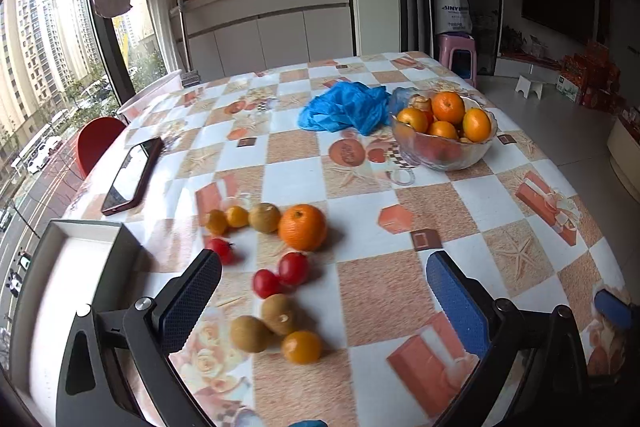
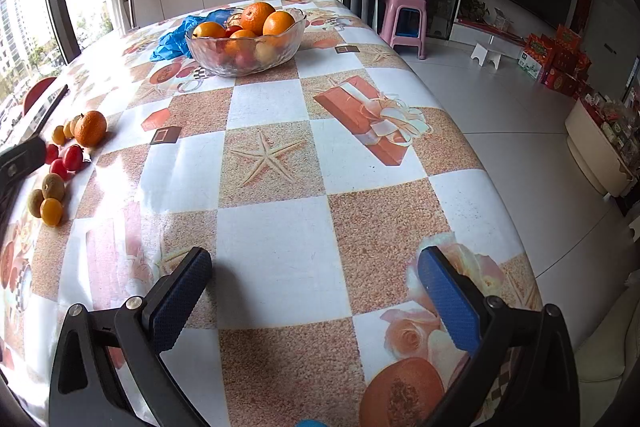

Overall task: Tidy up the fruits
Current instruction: 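Move the left tool to the brown round fruit and close on it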

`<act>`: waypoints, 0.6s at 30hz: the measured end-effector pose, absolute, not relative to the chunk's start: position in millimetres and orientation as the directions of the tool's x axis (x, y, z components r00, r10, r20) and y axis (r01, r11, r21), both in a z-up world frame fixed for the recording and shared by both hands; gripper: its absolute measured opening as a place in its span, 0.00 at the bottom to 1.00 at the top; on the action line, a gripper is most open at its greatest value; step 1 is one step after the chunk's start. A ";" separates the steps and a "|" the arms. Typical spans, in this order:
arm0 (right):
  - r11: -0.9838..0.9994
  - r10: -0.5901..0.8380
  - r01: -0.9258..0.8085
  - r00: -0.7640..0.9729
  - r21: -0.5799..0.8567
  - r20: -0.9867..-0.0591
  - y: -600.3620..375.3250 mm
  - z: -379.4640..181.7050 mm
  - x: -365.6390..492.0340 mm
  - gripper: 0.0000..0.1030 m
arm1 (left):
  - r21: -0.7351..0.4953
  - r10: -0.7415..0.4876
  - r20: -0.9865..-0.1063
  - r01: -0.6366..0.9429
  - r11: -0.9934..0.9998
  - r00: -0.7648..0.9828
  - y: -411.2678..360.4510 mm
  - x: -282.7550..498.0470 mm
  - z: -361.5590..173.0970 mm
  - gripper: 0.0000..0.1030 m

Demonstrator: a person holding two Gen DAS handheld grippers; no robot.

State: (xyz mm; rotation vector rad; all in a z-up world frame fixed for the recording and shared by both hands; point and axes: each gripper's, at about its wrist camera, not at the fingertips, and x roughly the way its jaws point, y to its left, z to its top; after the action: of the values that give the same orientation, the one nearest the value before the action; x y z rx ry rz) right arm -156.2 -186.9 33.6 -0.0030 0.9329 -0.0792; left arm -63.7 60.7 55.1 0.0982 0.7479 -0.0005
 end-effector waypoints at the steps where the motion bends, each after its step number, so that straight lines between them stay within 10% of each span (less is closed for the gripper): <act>1: 0.997 -0.069 0.067 0.593 -0.037 -0.802 -187.0 33.6 -156.6 1.00 | 0.080 0.040 -0.682 0.020 0.997 0.730 76.9 -70.9 54.9 1.00; 18: 0.997 -0.070 0.067 0.593 -0.037 -0.802 -186.8 33.4 -155.8 1.00 | -0.007 0.019 -0.817 -0.042 0.999 0.576 149.8 -77.1 -2.4 1.00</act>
State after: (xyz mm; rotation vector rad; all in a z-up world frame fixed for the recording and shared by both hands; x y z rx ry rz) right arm -155.8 -186.8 33.4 -0.0031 0.9326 -0.0798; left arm -77.1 149.8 -2.4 -0.0264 0.9562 0.0359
